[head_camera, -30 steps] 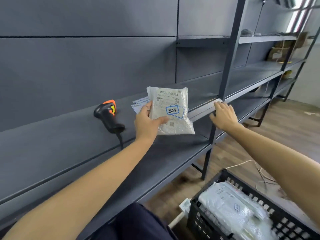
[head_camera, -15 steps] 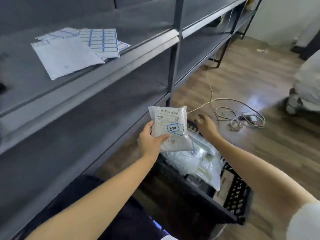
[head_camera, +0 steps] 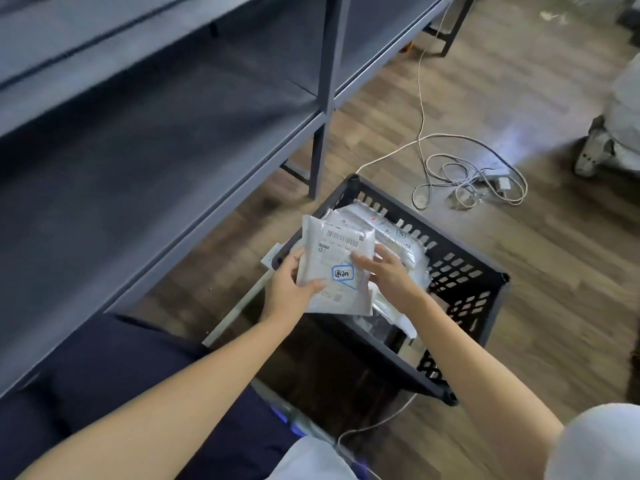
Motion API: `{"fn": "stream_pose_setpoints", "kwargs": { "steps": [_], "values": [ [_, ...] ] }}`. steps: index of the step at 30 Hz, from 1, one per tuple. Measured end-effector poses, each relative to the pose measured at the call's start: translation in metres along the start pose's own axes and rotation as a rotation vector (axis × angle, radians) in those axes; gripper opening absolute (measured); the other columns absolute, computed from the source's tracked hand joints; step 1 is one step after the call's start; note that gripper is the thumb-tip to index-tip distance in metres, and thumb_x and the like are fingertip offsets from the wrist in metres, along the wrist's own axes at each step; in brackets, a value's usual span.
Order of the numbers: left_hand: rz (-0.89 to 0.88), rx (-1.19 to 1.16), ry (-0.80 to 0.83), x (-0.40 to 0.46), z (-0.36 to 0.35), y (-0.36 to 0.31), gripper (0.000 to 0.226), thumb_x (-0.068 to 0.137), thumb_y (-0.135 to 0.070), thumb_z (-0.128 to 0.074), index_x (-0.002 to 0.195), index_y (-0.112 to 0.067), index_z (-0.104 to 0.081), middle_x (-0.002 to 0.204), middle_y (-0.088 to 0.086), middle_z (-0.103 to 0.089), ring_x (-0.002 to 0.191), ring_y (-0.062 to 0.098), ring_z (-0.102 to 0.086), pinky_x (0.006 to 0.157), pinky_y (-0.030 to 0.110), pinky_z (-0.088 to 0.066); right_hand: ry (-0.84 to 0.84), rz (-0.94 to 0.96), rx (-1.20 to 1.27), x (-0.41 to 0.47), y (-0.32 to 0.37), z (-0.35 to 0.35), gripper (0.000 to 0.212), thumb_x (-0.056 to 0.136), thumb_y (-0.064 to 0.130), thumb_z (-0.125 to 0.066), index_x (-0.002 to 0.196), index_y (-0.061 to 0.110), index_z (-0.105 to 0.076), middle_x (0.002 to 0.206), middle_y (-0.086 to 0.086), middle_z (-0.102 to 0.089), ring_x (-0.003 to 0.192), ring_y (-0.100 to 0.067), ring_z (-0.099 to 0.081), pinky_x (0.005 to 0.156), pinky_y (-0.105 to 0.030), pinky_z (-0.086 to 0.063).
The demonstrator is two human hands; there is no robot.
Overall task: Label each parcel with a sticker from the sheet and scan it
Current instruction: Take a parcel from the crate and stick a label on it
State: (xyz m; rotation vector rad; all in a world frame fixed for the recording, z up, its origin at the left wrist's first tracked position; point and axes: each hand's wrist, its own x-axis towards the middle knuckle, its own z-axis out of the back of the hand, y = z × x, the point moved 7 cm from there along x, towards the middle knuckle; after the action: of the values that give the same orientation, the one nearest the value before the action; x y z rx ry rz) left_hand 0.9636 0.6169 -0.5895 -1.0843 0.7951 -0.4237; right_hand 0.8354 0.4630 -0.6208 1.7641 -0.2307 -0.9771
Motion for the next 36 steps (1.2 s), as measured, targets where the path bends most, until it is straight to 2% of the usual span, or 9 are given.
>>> {"fn": "stream_pose_setpoints", "kwargs": {
  "steps": [3,6,12,15,19,23,28,32,36],
  "values": [
    [-0.01,0.101,-0.002,0.007,0.006,0.009,0.058,0.078,-0.013,-0.077,0.13,-0.02,-0.052,0.118,-0.012,-0.053,0.116,0.007,-0.049,0.099,0.022,-0.037,-0.251,-0.007,0.098,-0.009,-0.022,0.054,0.033,0.084,0.016,-0.07,0.115,0.009,-0.058,0.109,-0.004,-0.07,0.111,-0.031,-0.063,0.089,-0.039,-0.053],
    [-0.015,0.136,-0.035,0.014,0.015,0.015,0.052,0.079,-0.009,-0.075,0.127,-0.017,-0.055,0.113,-0.013,-0.054,0.113,0.009,-0.05,0.097,0.019,-0.034,-0.494,-0.052,0.228,-0.029,-0.053,0.108,0.049,0.086,0.013,-0.068,0.129,0.003,-0.049,0.125,-0.011,-0.062,0.117,-0.032,-0.059,0.096,-0.047,-0.049],
    [-0.017,0.266,-0.038,0.019,0.022,0.019,0.051,0.083,-0.013,-0.072,0.13,-0.016,-0.053,0.131,0.0,-0.056,0.121,0.017,-0.051,0.101,0.025,-0.035,-0.508,-0.159,0.266,-0.055,-0.104,0.134,0.028,0.091,0.0,-0.058,0.118,0.005,-0.055,0.119,-0.015,-0.063,0.104,-0.033,-0.063,0.076,-0.039,-0.056],
    [-0.032,0.305,-0.048,0.018,0.025,0.016,0.05,0.084,-0.015,-0.071,0.131,-0.016,-0.053,0.133,0.0,-0.056,0.121,0.017,-0.051,0.098,0.022,-0.035,-0.543,-0.184,0.336,-0.059,-0.12,0.13,0.033,0.092,-0.001,-0.057,0.124,-0.001,-0.051,0.118,-0.016,-0.061,0.096,-0.028,-0.064,0.073,-0.036,-0.055],
    [-0.047,0.337,-0.072,0.015,0.029,0.012,0.047,0.084,-0.016,-0.071,0.129,-0.016,-0.055,0.131,-0.001,-0.058,0.122,0.017,-0.051,0.103,0.027,-0.037,-0.689,-0.088,0.277,-0.058,-0.113,0.133,0.025,0.089,-0.001,-0.061,0.114,0.003,-0.056,0.095,-0.005,-0.065,0.071,-0.012,-0.069,0.053,-0.021,-0.056],
    [-0.044,0.363,-0.104,0.013,0.037,0.012,0.045,0.085,-0.019,-0.071,0.127,-0.019,-0.055,0.129,-0.002,-0.059,0.121,0.018,-0.051,0.099,0.028,-0.037,-0.792,-0.048,0.168,-0.063,-0.112,0.149,0.019,0.089,0.002,-0.063,0.107,0.005,-0.058,0.09,-0.004,-0.062,0.081,-0.02,-0.061,0.063,-0.025,-0.052],
    [-0.035,0.374,-0.113,0.015,0.041,0.014,0.044,0.085,-0.019,-0.07,0.126,-0.019,-0.054,0.129,0.001,-0.059,0.12,0.021,-0.052,0.092,0.025,-0.036,-0.67,-0.062,0.104,-0.064,-0.12,0.157,0.015,0.085,-0.003,-0.065,0.093,0.008,-0.06,0.087,-0.005,-0.063,0.073,-0.015,-0.064,0.053,-0.018,-0.055],
    [-0.048,0.396,-0.125,0.013,0.039,0.012,0.043,0.085,-0.02,-0.07,0.126,-0.021,-0.055,0.127,0.0,-0.061,0.119,0.021,-0.053,0.097,0.03,-0.039,-0.603,-0.066,0.031,-0.059,-0.113,0.162,0.024,0.08,-0.006,-0.069,0.101,-0.001,-0.058,0.095,-0.014,-0.063,0.08,-0.024,-0.064,0.06,-0.026,-0.059],
    [-0.115,0.442,-0.074,0.015,0.035,0.012,0.044,0.087,-0.019,-0.068,0.129,-0.019,-0.054,0.131,0.002,-0.057,0.121,0.021,-0.051,0.097,0.026,-0.036,-0.563,-0.122,-0.06,-0.067,-0.122,0.161,0.021,0.076,-0.008,-0.071,0.085,0.003,-0.056,0.094,-0.016,-0.062,0.078,-0.025,-0.063,0.062,-0.031,-0.056]
  ]
}}
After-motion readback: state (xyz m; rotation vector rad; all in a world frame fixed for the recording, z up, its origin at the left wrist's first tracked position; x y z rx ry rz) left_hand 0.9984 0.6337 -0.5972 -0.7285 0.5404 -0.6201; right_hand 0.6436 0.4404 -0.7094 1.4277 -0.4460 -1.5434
